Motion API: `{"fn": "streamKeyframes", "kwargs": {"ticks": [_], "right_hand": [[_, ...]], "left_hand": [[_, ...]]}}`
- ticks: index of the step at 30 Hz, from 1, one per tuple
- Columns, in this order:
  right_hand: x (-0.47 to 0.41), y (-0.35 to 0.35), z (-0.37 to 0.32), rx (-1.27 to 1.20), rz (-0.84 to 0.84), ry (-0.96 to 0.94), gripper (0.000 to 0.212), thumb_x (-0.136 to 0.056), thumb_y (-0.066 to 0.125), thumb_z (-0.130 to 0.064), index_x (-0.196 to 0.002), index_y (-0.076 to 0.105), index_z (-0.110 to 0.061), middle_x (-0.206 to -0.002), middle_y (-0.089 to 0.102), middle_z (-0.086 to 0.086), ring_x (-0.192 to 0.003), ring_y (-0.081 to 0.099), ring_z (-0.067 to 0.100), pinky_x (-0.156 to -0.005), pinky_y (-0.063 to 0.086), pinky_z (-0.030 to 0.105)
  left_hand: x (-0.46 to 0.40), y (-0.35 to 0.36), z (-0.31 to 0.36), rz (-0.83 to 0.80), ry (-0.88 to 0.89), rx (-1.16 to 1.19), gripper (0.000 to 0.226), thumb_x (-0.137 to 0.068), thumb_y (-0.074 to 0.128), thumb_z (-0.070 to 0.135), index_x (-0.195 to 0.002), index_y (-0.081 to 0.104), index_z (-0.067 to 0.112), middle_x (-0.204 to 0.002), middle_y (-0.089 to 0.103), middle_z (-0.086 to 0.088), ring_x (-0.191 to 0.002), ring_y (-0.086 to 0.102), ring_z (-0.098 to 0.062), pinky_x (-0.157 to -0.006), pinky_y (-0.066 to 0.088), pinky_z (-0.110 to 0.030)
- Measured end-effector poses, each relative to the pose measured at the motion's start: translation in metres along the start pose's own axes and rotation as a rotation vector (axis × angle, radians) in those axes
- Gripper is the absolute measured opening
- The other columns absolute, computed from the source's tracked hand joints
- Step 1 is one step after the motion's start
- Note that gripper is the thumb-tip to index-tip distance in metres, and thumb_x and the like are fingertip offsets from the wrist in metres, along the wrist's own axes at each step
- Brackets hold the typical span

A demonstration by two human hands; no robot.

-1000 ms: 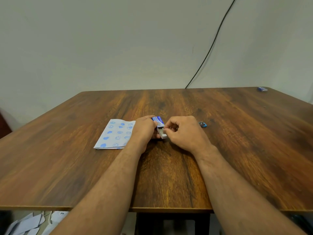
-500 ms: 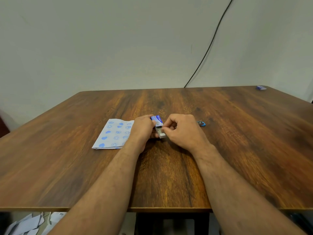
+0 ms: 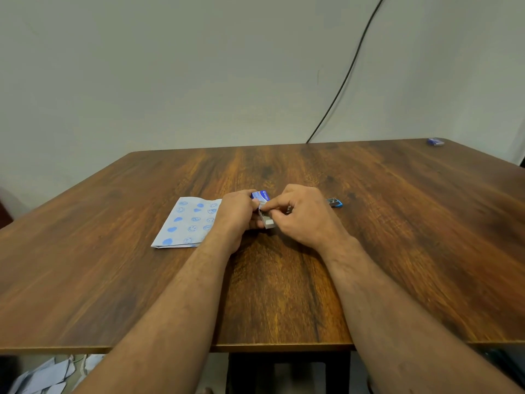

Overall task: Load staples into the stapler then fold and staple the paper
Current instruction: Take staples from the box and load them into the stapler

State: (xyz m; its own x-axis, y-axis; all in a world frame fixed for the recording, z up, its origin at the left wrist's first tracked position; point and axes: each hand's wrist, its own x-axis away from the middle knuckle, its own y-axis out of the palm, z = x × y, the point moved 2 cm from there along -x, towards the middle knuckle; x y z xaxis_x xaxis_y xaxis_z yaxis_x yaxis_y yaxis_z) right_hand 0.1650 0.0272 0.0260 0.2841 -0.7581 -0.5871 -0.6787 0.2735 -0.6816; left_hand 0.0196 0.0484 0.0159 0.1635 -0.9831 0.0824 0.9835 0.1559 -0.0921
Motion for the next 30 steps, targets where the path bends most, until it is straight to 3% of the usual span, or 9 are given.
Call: {"fn": "streamKeyframes", "kwargs": {"ticks": [3,14,20,24,27,30], "right_hand": [[0.0001,-0.0015,-0.0024,0.008,0.003,-0.014,0.025,-0.083,0.064,-0.024,-0.099,0.082,-0.031,-0.086,0.067,-0.003,-0.081,0.062,0.014,-0.074,0.055,0.039],[0.0,-0.0025,-0.0037,0.066,-0.047,-0.019,0.022,-0.084,0.065,-0.023,-0.096,0.082,-0.029,-0.085,0.063,-0.002,-0.08,0.059,0.015,-0.07,0.052,0.034],[-0.001,-0.0031,-0.0031,0.048,-0.015,-0.009,0.016,-0.084,0.065,-0.02,-0.089,0.08,-0.022,-0.085,0.065,-0.001,-0.078,0.059,0.012,-0.067,0.047,0.026],[-0.0009,-0.0023,-0.0009,-0.011,0.033,0.009,0.011,-0.083,0.068,-0.019,-0.086,0.078,-0.019,-0.084,0.065,-0.003,-0.077,0.058,0.007,-0.066,0.043,0.017],[-0.0025,-0.0016,-0.0004,-0.107,0.098,0.058,0.003,-0.081,0.076,-0.025,-0.083,0.075,-0.024,-0.084,0.067,-0.007,-0.076,0.062,0.006,-0.064,0.051,0.018],[-0.0038,-0.002,0.0008,-0.221,0.129,0.141,0.011,-0.078,0.083,-0.025,-0.08,0.072,-0.028,-0.084,0.069,-0.01,-0.074,0.064,0.004,-0.063,0.051,0.013]], "left_hand": [[-0.0014,-0.0015,-0.001,0.004,-0.007,0.002,0.035,-0.101,0.042,0.002,-0.127,0.064,0.007,-0.1,0.073,-0.02,-0.074,0.067,-0.028,-0.068,0.058,-0.035],[-0.0065,-0.0004,-0.0011,0.004,-0.004,-0.066,0.038,-0.102,0.044,0.006,-0.136,0.059,0.012,-0.106,0.072,-0.02,-0.086,0.071,-0.03,-0.088,0.059,-0.044],[-0.0042,-0.0013,-0.0025,0.002,0.006,0.023,0.037,-0.1,0.042,0.004,-0.13,0.063,0.009,-0.096,0.073,-0.017,-0.072,0.069,-0.023,-0.064,0.056,-0.032],[-0.0033,-0.0013,-0.0018,0.009,-0.007,0.035,0.036,-0.101,0.043,0.005,-0.131,0.062,0.009,-0.098,0.073,-0.017,-0.073,0.071,-0.023,-0.065,0.057,-0.032],[-0.0041,-0.0005,-0.0013,0.009,-0.02,0.04,0.034,-0.1,0.043,0.004,-0.129,0.061,0.008,-0.099,0.074,-0.019,-0.075,0.071,-0.024,-0.068,0.058,-0.033],[-0.0051,-0.0001,0.0003,0.023,-0.042,0.026,0.036,-0.1,0.044,0.003,-0.132,0.061,0.007,-0.102,0.074,-0.021,-0.075,0.071,-0.024,-0.067,0.058,-0.034]]}}
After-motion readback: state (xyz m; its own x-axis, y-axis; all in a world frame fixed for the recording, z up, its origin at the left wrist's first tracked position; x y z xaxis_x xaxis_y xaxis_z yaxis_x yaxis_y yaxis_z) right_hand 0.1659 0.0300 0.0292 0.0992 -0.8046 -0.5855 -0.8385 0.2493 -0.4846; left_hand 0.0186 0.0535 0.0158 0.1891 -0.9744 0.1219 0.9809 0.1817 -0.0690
